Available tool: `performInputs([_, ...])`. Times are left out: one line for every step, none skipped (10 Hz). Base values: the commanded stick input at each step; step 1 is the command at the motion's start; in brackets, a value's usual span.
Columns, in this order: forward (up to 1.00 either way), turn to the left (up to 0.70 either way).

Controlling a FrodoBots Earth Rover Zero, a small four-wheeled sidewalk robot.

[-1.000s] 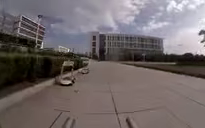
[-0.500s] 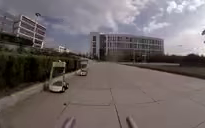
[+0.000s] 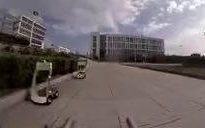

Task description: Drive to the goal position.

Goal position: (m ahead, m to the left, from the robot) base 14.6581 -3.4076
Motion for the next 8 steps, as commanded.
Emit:
performInputs([1.00, 0.00])
performInputs([1.00, 0.00])
performInputs([1.00, 0.00])
performInputs([1.00, 0.00])
performInputs([1.00, 0.00])
performInputs([1.00, 0.00])
performInputs([1.00, 0.00])
performInputs([1.00, 0.00])
